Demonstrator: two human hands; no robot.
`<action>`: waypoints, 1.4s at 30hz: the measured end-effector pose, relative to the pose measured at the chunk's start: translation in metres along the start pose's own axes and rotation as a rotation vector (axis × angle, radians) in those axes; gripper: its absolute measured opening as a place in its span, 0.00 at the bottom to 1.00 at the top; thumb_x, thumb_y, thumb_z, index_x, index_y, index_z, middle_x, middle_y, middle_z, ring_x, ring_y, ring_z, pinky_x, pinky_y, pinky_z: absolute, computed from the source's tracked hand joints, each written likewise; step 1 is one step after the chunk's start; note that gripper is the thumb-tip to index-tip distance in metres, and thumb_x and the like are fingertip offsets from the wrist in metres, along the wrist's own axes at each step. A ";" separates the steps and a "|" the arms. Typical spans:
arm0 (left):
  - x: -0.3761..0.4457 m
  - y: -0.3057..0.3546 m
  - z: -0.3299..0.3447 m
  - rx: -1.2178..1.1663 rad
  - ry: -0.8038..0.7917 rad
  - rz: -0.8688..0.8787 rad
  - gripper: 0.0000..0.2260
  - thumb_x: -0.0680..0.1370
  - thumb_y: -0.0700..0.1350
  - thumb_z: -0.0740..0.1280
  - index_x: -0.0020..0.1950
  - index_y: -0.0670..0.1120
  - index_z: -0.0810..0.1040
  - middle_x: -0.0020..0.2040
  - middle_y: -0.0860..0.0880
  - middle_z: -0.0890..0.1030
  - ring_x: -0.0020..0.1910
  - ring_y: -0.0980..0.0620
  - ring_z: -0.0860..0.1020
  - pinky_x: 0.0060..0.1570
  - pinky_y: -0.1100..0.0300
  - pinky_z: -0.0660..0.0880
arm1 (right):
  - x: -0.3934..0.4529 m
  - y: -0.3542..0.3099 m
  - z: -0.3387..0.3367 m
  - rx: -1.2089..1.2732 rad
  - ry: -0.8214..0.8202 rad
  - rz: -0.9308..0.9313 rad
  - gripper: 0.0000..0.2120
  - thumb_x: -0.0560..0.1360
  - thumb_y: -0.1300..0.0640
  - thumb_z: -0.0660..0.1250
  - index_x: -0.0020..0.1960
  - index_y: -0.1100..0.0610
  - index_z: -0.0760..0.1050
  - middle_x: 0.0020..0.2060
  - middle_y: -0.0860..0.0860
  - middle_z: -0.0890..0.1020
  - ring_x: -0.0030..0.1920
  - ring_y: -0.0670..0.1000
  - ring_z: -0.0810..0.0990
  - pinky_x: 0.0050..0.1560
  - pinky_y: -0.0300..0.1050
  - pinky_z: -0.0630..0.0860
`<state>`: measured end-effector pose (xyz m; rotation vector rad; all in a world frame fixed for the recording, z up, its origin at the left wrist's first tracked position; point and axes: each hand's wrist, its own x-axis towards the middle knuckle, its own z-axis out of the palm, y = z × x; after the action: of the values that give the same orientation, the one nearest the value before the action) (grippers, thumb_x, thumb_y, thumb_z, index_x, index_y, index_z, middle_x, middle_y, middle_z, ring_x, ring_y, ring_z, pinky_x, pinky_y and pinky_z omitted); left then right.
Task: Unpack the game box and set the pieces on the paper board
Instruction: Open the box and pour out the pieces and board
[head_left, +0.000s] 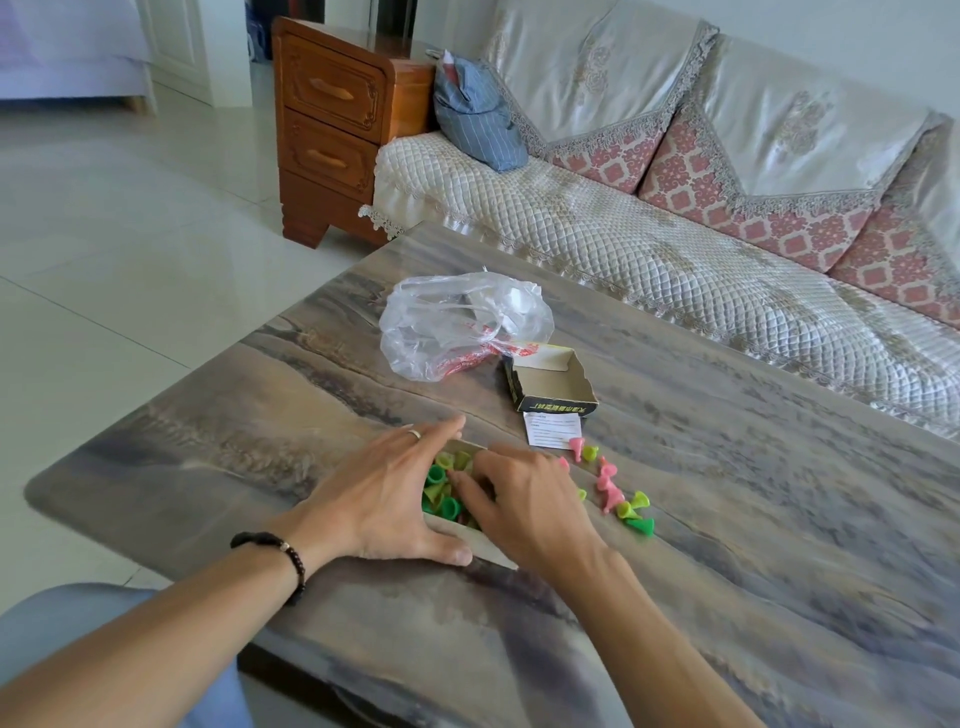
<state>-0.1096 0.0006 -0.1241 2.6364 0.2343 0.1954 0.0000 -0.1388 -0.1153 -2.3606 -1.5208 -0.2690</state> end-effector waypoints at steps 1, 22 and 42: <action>0.001 -0.001 0.001 0.001 0.001 0.000 0.57 0.59 0.72 0.72 0.78 0.55 0.46 0.76 0.55 0.60 0.73 0.54 0.60 0.68 0.62 0.60 | 0.000 -0.001 0.000 0.032 0.010 0.029 0.20 0.75 0.41 0.53 0.34 0.53 0.69 0.32 0.48 0.76 0.33 0.55 0.75 0.30 0.50 0.69; 0.002 -0.002 0.001 0.035 0.017 0.010 0.57 0.58 0.74 0.71 0.78 0.54 0.50 0.75 0.54 0.62 0.72 0.54 0.63 0.68 0.61 0.61 | 0.003 0.064 -0.004 -0.054 0.202 0.515 0.18 0.76 0.50 0.62 0.32 0.59 0.72 0.31 0.53 0.79 0.32 0.61 0.72 0.32 0.47 0.71; 0.002 -0.001 0.003 0.096 0.018 0.002 0.53 0.61 0.71 0.66 0.78 0.49 0.50 0.76 0.49 0.61 0.76 0.57 0.52 0.76 0.52 0.42 | 0.008 -0.004 -0.006 -0.018 -0.032 -0.045 0.17 0.74 0.44 0.58 0.56 0.50 0.77 0.42 0.46 0.78 0.44 0.50 0.77 0.36 0.44 0.73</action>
<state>-0.1074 0.0007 -0.1270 2.7310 0.2523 0.2136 -0.0003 -0.1329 -0.1068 -2.3570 -1.5943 -0.2580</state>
